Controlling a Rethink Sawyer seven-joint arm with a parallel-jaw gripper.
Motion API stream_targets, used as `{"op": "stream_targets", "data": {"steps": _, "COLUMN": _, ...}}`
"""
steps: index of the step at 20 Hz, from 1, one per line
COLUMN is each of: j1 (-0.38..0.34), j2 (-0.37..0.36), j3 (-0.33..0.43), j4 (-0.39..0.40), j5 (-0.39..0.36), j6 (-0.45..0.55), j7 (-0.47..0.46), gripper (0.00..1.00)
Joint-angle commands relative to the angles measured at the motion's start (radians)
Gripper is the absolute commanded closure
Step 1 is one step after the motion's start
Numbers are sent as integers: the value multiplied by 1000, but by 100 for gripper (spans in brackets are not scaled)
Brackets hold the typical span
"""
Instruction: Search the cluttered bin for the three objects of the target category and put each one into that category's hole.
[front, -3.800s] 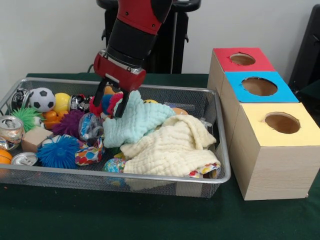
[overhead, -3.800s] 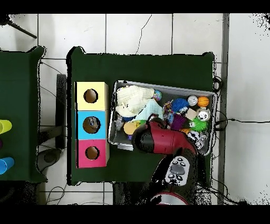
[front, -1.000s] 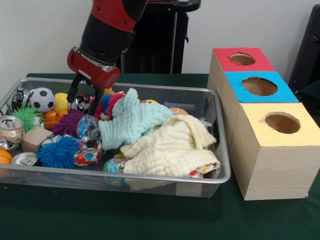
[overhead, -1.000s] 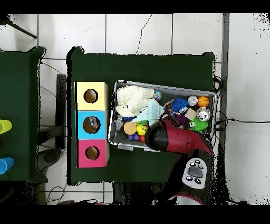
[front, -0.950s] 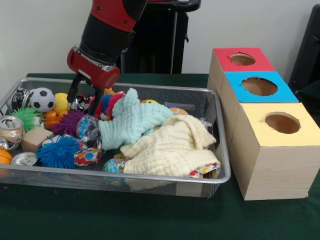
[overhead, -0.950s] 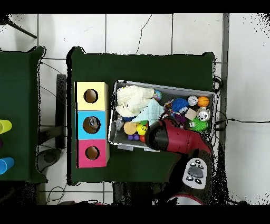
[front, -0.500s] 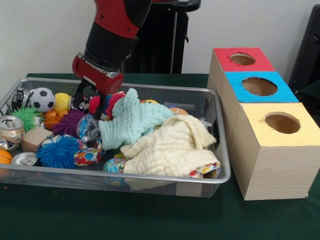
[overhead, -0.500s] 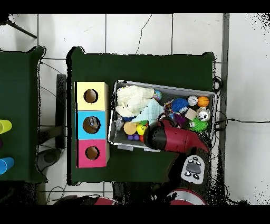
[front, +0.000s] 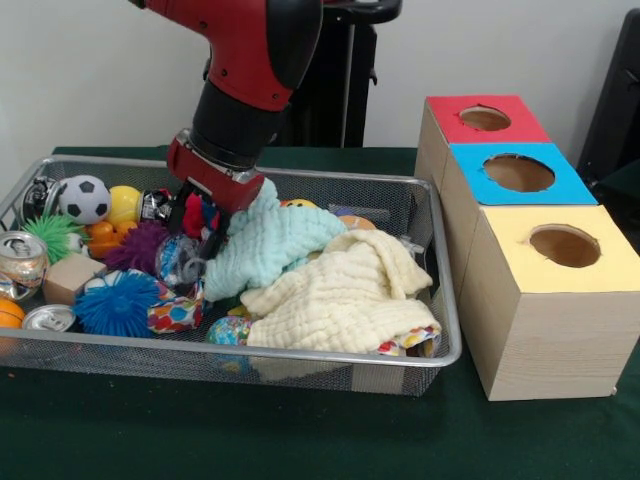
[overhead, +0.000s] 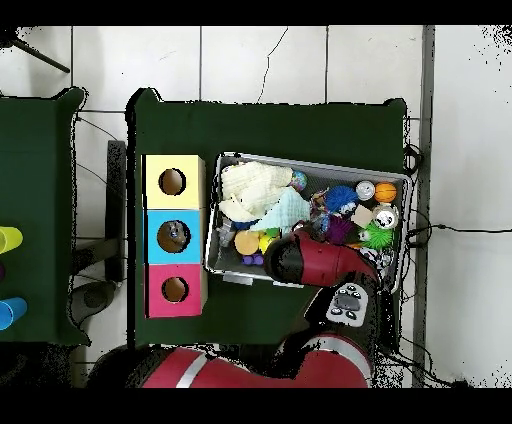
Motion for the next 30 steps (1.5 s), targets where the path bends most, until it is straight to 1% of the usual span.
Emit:
{"op": "stream_targets", "data": {"steps": 1, "j1": 38, "j2": 145, "j3": -7, "j4": -126, "j5": 72, "j6": -63, "j7": 165, "gripper": 0}}
{"op": "stream_targets", "data": {"steps": 2, "j1": 45, "j2": 167, "j3": -23, "j4": -142, "j5": 78, "j6": -72, "j7": 166, "gripper": 0}}
{"op": "stream_targets", "data": {"steps": 4, "j1": 40, "j2": 192, "j3": -28, "j4": -164, "j5": 81, "j6": -92, "j7": 157, "gripper": 0}}
{"op": "stream_targets", "data": {"steps": 6, "j1": 33, "j2": 202, "j3": -26, "j4": -174, "j5": 82, "j6": -104, "j7": 150, "gripper": 0}}
{"op": "stream_targets", "data": {"steps": 11, "j1": 11, "j2": 195, "j3": -8, "j4": -179, "j5": 73, "j6": -108, "j7": 128, "gripper": 0}}
{"op": "stream_targets", "data": {"steps": 15, "j1": 16, "j2": 177, "j3": -18, "j4": -173, "j5": 66, "j6": -108, "j7": 126, "gripper": 0}}
{"op": "stream_targets", "data": {"steps": 20, "j1": 18, "j2": 127, "j3": -24, "j4": -164, "j5": 50, "j6": -58, "j7": 102, "gripper": 0}}
{"op": "stream_targets", "data": {"steps": 24, "j1": 18, "j2": 131, "j3": -26, "j4": -169, "j5": 49, "j6": -74, "j7": 104, "gripper": 0}}
{"op": "stream_targets", "data": {"steps": 25, "j1": 20, "j2": 134, "j3": -29, "j4": -169, "j5": 49, "j6": -88, "j7": 109, "gripper": 100}}
{"op": "stream_targets", "data": {"steps": 28, "j1": 25, "j2": 133, "j3": -34, "j4": -174, "j5": 64, "j6": -57, "j7": 116, "gripper": 100}}
{"op": "stream_targets", "data": {"steps": 30, "j1": 26, "j2": 132, "j3": -37, "j4": -181, "j5": 63, "j6": -54, "j7": 111, "gripper": 100}}
